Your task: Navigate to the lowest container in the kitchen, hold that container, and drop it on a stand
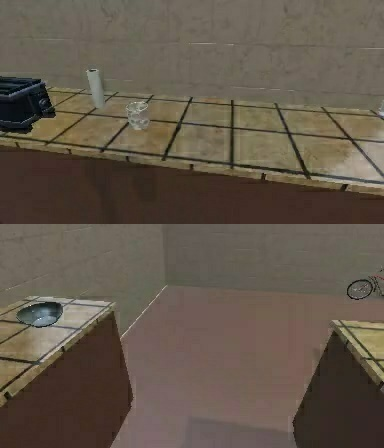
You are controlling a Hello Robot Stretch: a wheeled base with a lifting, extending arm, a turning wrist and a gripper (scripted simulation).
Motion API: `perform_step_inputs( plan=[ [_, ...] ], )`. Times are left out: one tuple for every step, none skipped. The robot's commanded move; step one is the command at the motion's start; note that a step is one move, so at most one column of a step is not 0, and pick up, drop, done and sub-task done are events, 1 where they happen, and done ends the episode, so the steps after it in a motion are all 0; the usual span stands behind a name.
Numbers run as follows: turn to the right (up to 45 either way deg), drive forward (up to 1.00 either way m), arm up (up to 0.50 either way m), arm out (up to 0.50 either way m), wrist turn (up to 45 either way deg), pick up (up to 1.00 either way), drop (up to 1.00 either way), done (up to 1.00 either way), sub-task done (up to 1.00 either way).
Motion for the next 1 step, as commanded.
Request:
perform_step_inputs(
  plan=[
    [45.0,0.0,0.0,0.0,0.0,0.0,0.0,0.0,0.0]
  ],
)
